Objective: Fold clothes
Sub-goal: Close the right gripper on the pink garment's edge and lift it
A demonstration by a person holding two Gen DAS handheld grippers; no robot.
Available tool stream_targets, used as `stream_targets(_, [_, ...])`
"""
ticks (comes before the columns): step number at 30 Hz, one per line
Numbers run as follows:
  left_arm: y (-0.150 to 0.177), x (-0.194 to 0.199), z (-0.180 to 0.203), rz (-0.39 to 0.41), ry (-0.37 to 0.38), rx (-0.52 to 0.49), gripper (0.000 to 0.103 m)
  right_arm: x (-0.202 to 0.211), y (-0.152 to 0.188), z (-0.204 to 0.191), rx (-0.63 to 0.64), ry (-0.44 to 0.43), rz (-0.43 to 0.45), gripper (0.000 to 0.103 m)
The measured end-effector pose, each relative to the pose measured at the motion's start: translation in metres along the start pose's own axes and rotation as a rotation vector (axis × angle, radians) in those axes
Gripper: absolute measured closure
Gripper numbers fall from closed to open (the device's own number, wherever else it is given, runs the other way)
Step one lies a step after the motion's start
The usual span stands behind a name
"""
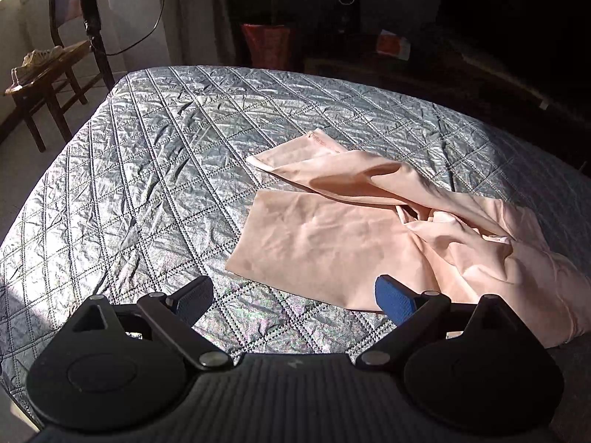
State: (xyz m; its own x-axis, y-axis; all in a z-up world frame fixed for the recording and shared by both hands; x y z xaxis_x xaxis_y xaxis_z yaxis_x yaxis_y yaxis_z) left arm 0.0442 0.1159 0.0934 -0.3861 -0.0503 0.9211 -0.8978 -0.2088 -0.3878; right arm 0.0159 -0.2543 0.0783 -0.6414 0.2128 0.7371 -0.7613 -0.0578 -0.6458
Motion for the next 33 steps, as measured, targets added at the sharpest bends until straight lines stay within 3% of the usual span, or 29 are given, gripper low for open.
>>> stream_targets(2, [0.0,0.0,0.003,0.004,0.0,-0.013,0.009,0.015,0.001,-0.001,-0.009,-0.025,0.053,0.095])
stream_targets(4, [0.0,0.0,0.004,0.003,-0.007,-0.02,0.009,0.025,0.003,-0.021,0.021,-0.134,0.057,0.084])
stream_targets(5, [-0.001,0.0,0.003,0.002,-0.011,-0.019,0.009,0.027,0.005,-0.038,0.067,-0.211,0.033,0.076])
stream_targets(7, [-0.004,0.001,-0.003,0.01,-0.016,-0.002,0.009,0.034,0.015,-0.085,0.206,-0.297,0.034,0.069])
stream_targets(10, [-0.008,0.003,-0.015,0.021,-0.031,0.033,0.008,0.046,0.032,-0.159,0.427,-0.407,0.049,0.07])
stream_targets(12, [-0.011,0.002,-0.026,0.015,-0.04,0.06,0.008,0.047,0.038,-0.2,0.508,-0.458,0.043,0.07])
stream_targets(18, [-0.015,0.001,-0.054,0.002,-0.033,0.118,0.008,0.034,0.037,-0.273,0.652,-0.477,0.058,0.066])
stream_targets(23, [-0.02,0.001,-0.078,0.013,-0.089,0.145,0.005,0.03,0.032,-0.307,0.706,-0.489,0.091,0.046])
stream_targets(30, [-0.022,0.001,-0.097,0.009,-0.091,0.195,0.005,0.011,0.019,-0.333,0.664,-0.488,0.077,0.048])
stream_targets(33, [-0.022,0.001,-0.1,0.01,-0.086,0.207,0.005,0.004,0.012,-0.336,0.64,-0.513,0.044,0.078])
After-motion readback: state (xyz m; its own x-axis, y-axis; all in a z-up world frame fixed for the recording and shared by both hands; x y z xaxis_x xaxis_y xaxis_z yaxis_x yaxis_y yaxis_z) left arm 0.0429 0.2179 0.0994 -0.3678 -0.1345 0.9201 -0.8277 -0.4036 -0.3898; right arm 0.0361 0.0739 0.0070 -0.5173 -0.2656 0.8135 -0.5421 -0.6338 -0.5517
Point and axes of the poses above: each gripper's, at about its wrist camera, not at the fingertips, and x roughly against the way its jaws point, z to its right, y to its underside, the point moved 3 cm from there along -x, roughly the way its jaws point, and after that the axes turned 10 degrees about -z, right-handed, at the moved point
